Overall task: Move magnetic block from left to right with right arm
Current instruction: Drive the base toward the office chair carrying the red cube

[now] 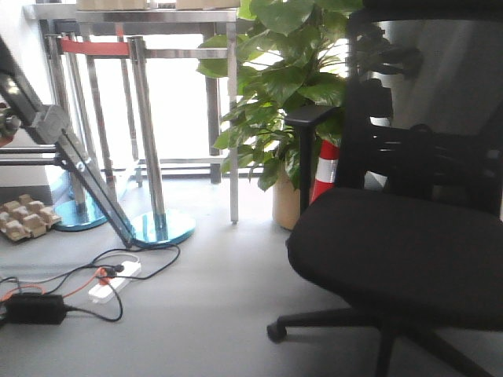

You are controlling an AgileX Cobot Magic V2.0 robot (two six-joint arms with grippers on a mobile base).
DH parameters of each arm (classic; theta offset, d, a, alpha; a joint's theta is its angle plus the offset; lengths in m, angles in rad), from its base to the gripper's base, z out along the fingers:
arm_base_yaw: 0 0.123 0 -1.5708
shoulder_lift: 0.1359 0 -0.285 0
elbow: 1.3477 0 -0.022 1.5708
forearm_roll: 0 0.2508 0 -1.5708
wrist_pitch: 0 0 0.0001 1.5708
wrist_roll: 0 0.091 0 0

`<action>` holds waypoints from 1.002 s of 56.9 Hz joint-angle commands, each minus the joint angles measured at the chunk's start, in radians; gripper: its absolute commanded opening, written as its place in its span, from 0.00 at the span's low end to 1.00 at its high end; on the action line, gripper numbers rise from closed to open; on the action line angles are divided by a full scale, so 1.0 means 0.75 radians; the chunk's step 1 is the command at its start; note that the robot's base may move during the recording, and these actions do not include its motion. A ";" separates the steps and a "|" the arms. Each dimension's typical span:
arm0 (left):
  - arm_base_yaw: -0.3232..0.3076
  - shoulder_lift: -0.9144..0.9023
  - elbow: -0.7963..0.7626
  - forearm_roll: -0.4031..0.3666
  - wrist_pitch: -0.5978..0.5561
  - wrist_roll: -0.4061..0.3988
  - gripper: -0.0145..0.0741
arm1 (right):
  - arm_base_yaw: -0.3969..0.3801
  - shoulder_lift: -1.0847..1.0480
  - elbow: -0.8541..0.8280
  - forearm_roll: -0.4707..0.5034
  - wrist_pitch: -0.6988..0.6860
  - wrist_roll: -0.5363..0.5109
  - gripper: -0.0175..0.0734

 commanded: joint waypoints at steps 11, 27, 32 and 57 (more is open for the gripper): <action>-0.008 -0.013 0.010 -0.005 -0.105 0.000 0.02 | -0.008 0.010 -0.038 -0.010 -0.115 -0.009 0.50; -0.008 -0.013 0.010 -0.005 -0.105 0.000 0.02 | -0.008 0.010 -0.038 -0.010 -0.115 -0.009 0.50; -0.008 -0.013 0.010 -0.005 -0.105 0.000 0.02 | -0.008 0.010 -0.038 -0.010 -0.115 -0.009 0.50; -0.008 -0.013 0.010 -0.005 -0.105 0.000 0.02 | -0.008 0.010 -0.038 -0.010 -0.115 -0.009 0.50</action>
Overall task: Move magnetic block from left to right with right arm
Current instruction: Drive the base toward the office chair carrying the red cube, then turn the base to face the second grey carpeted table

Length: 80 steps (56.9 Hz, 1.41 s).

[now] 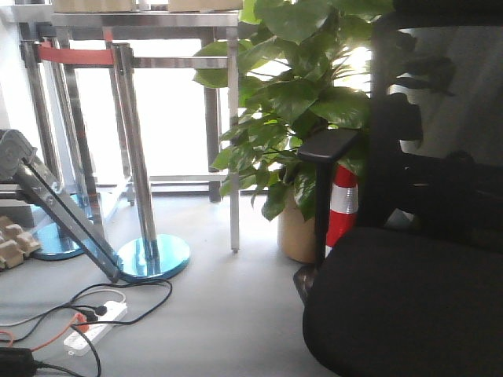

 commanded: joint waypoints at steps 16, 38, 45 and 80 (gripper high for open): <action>-0.008 -0.013 0.010 -0.005 -0.105 0.000 0.02 | -0.008 0.010 -0.038 -0.010 -0.115 -0.009 0.50; -0.008 -0.013 0.010 -0.005 -0.105 0.000 0.02 | -0.008 0.010 -0.038 -0.010 -0.115 -0.009 0.50; -0.008 -0.013 0.010 -0.005 -0.105 0.000 0.02 | -0.008 0.010 -0.038 -0.010 -0.115 -0.009 0.50; -0.008 -0.013 0.010 -0.005 -0.105 0.000 0.02 | -0.008 0.010 -0.038 -0.010 -0.115 -0.009 0.50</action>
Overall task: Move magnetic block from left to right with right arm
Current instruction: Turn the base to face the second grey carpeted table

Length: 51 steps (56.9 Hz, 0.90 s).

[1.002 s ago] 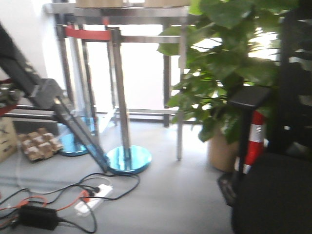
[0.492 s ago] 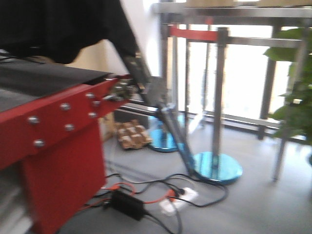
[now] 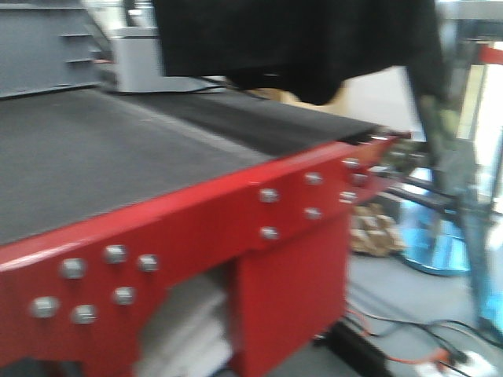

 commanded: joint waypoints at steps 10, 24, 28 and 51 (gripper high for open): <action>-0.008 -0.013 0.010 -0.005 -0.105 0.000 0.02 | -0.008 0.010 -0.038 -0.010 -0.115 -0.009 0.50; -0.008 -0.013 0.010 -0.005 -0.105 0.000 0.02 | -0.008 0.010 -0.038 -0.010 -0.115 -0.009 0.50; -0.008 -0.013 0.010 -0.005 -0.105 0.000 0.02 | -0.008 0.010 -0.038 -0.010 -0.115 -0.009 0.50; -0.008 -0.013 0.010 -0.005 -0.105 0.000 0.02 | -0.008 0.010 -0.038 -0.010 -0.115 -0.009 0.50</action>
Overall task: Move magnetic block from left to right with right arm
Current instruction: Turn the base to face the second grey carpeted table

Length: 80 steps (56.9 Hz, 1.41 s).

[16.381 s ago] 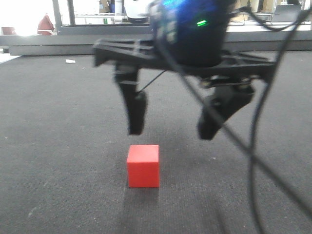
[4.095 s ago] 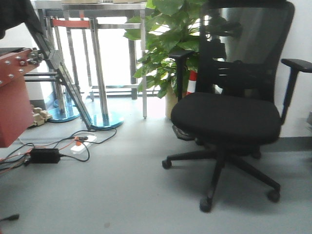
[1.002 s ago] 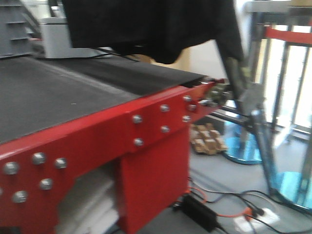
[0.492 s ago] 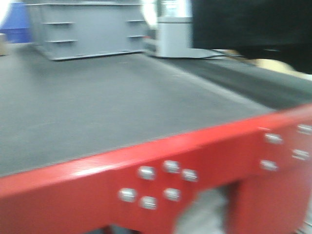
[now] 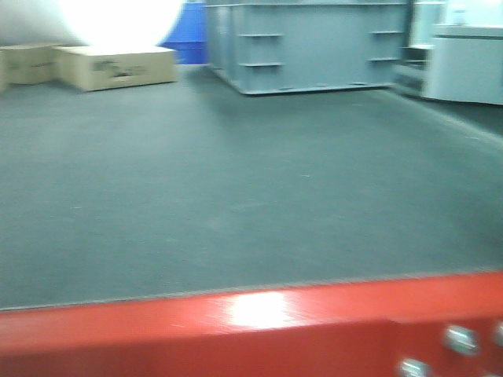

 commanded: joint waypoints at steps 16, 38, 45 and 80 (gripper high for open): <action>-0.008 -0.013 0.010 -0.005 -0.105 0.000 0.02 | -0.008 0.010 -0.038 -0.010 -0.115 -0.009 0.50; -0.008 -0.013 0.010 -0.005 -0.105 0.000 0.02 | -0.008 0.010 -0.038 -0.010 -0.115 -0.009 0.50; -0.008 -0.013 0.010 -0.005 -0.105 0.000 0.02 | -0.008 0.010 -0.038 -0.010 -0.115 -0.009 0.50; -0.008 -0.013 0.010 -0.005 -0.105 0.000 0.02 | -0.008 0.010 -0.038 -0.010 -0.115 -0.009 0.50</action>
